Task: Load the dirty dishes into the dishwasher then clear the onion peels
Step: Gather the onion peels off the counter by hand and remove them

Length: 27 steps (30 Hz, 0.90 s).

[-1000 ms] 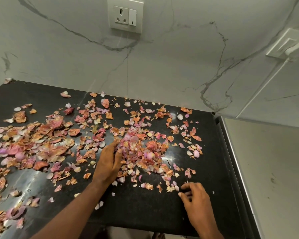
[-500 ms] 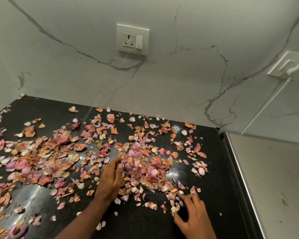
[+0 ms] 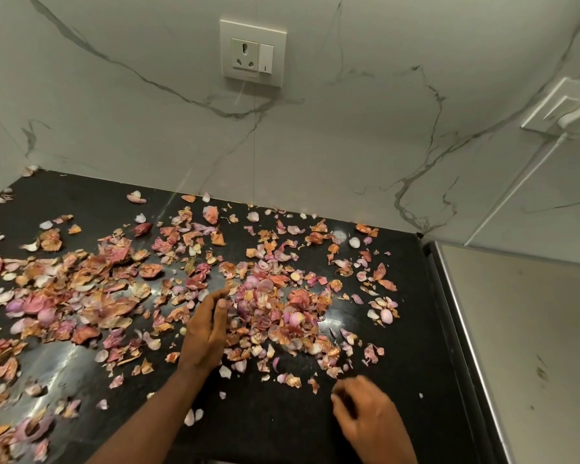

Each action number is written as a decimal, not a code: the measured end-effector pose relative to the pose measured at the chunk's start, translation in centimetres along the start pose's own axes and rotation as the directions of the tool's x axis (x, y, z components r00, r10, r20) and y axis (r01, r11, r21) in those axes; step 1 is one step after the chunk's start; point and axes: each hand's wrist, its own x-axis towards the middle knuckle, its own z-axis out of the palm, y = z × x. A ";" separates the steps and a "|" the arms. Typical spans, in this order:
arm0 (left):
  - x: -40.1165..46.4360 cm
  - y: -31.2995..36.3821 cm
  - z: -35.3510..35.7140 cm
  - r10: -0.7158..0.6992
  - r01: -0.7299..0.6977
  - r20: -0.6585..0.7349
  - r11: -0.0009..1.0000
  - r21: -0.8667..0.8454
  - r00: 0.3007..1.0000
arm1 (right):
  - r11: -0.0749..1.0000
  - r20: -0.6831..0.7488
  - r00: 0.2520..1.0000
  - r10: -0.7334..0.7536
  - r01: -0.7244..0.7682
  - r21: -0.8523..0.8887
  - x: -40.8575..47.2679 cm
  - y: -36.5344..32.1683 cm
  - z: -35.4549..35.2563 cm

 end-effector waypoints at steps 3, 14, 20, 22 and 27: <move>0.2 -0.2 0.1 0.009 -0.009 -0.015 1.000 0.006 1.000 | 0.995 -0.064 0.996 -0.063 0.058 -0.081 0.2 1.1 2.0; 0.0 0.5 0.1 0.040 -0.040 -0.024 0.999 0.007 0.999 | 0.988 -0.084 0.996 -0.031 0.018 -0.155 2.1 0.2 -0.6; -0.1 0.8 0.0 0.016 -0.016 -0.019 1.000 -0.003 1.000 | 0.984 -0.151 0.986 0.065 -0.089 -0.156 3.3 1.2 0.7; -0.1 1.0 -0.1 0.021 -0.021 -0.019 1.000 0.002 1.000 | 0.971 -0.168 0.977 0.129 -0.159 -0.181 5.2 0.6 -0.2; 0.1 0.9 -0.6 -0.018 0.017 -0.012 0.998 -0.067 1.000 | 0.972 -0.195 0.978 0.068 -0.109 -0.208 5.9 -2.1 -1.3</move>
